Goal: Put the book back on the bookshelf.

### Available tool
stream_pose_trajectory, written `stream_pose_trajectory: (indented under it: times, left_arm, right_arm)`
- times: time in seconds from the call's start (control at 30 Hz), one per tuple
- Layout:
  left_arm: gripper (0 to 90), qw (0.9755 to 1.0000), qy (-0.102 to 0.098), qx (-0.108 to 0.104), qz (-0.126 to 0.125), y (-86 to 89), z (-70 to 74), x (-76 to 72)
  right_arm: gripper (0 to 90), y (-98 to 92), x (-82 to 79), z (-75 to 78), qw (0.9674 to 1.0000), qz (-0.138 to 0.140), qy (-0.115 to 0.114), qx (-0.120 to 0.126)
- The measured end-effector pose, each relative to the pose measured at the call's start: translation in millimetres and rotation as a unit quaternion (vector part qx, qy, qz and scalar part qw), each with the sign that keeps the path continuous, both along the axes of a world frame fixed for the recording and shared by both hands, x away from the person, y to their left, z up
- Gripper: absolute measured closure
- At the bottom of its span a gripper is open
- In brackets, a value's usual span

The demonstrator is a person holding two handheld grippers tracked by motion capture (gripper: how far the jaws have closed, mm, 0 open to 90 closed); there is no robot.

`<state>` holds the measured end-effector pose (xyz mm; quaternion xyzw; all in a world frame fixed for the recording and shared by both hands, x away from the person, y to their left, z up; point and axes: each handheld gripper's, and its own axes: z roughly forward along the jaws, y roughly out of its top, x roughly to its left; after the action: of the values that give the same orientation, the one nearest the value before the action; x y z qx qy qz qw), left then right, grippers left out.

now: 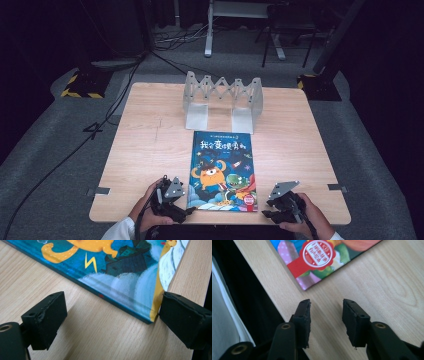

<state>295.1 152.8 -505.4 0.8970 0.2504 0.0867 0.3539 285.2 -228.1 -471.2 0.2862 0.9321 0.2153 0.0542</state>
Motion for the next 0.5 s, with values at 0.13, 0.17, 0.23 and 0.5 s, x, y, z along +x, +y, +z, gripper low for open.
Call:
stream_pose_trajectory:
  times: [0.13, 0.17, 0.23, 0.5]
  left_arm:
    - [7.9, 1.0000, 0.000, -0.001, 0.000, 2.3, -0.1, 0.0]
    - [7.9, 1.0000, 0.000, 0.000, 0.000, 2.2, -0.1, 0.0]
    - [7.9, 1.0000, 0.000, 0.000, 0.000, 2.2, -0.2, -0.1]
    - [7.8, 1.0000, 0.000, 0.000, 0.001, 2.0, -0.2, -0.1]
  right_arm:
    - [64.8, 16.8, -1.0, 5.4, 0.9976, 0.024, 0.023, -0.060]
    - [65.5, 20.8, -0.1, 6.2, 0.9968, 0.025, 0.028, -0.071]
    - [68.5, 27.5, 2.2, 7.7, 0.9947, 0.033, 0.037, -0.090]
    - [75.4, 40.1, 11.3, 9.5, 0.9893, 0.048, 0.061, -0.124]
